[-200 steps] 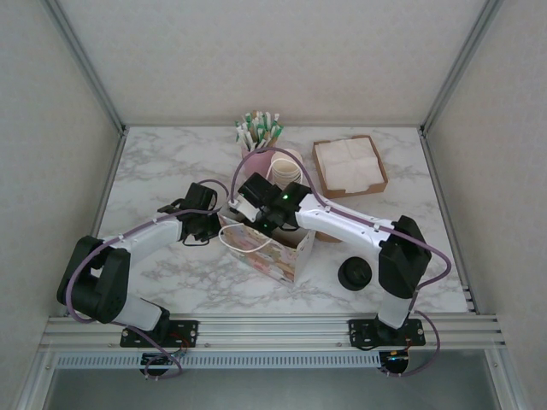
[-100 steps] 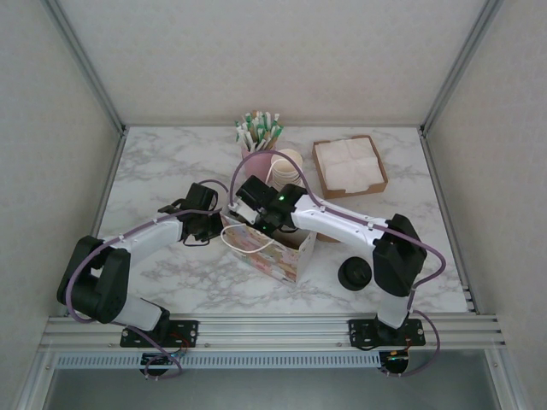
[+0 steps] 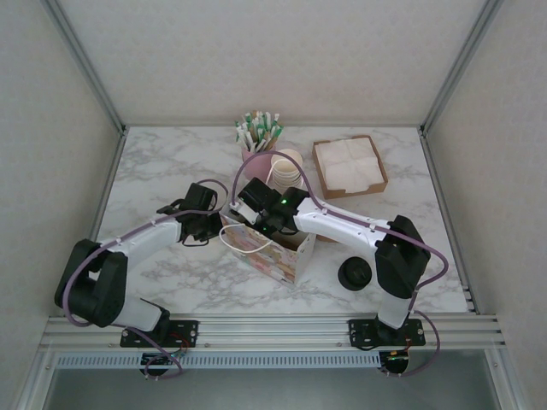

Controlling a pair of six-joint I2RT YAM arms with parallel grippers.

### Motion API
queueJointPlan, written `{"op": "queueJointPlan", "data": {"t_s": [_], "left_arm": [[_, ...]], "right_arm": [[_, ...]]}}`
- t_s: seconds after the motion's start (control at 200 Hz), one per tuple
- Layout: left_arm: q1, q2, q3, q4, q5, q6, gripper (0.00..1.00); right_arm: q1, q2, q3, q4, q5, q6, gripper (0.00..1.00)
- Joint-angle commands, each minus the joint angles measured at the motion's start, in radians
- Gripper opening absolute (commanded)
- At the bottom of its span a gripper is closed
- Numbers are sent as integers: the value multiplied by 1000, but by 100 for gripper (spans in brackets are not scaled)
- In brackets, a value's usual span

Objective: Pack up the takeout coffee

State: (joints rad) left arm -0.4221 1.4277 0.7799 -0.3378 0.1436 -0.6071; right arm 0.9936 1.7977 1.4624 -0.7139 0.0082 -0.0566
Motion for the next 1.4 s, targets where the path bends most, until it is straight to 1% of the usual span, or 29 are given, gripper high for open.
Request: {"op": "queueJointPlan", "data": {"t_s": [0.0, 0.055, 0.17, 0.275, 0.325, 0.481, 0.681, 0.871, 1.111, 1.231, 1.296, 1.391], "left_arm": [[-9, -47, -2, -38, -26, -17, 47], [-9, -60, 0, -46, -28, -17, 47], [-10, -94, 7, -69, -38, -19, 47], [-12, -134, 8, -89, -51, -25, 47], [-14, -151, 11, -98, -58, -26, 47], [-19, -183, 10, -121, -67, -30, 48], [-29, -211, 13, -145, -84, -34, 48], [-31, -257, 32, -185, -110, -32, 48], [-30, -322, 94, -272, -165, -9, 48], [-31, -357, 166, -330, -198, 17, 48], [-31, -368, 225, -358, -203, 52, 48], [-31, -364, 340, -389, -222, 121, 48]], "right_arm": [[7, 109, -61, -167, 14, 41, 50], [6, 94, -33, -177, 16, 48, 51], [5, 32, 15, -161, 28, 67, 57], [7, -4, 82, -162, 46, 100, 68], [6, -15, 109, -161, 54, 111, 76], [6, -26, 174, -165, 67, 134, 88], [10, -65, 234, -186, 134, 186, 90], [13, -103, 339, -285, 165, 219, 90], [15, -196, 465, -333, 105, 245, 88], [13, -243, 507, -326, 115, 244, 85], [13, -280, 501, -297, 134, 237, 82], [14, -354, 448, -223, 210, 225, 75]]}}
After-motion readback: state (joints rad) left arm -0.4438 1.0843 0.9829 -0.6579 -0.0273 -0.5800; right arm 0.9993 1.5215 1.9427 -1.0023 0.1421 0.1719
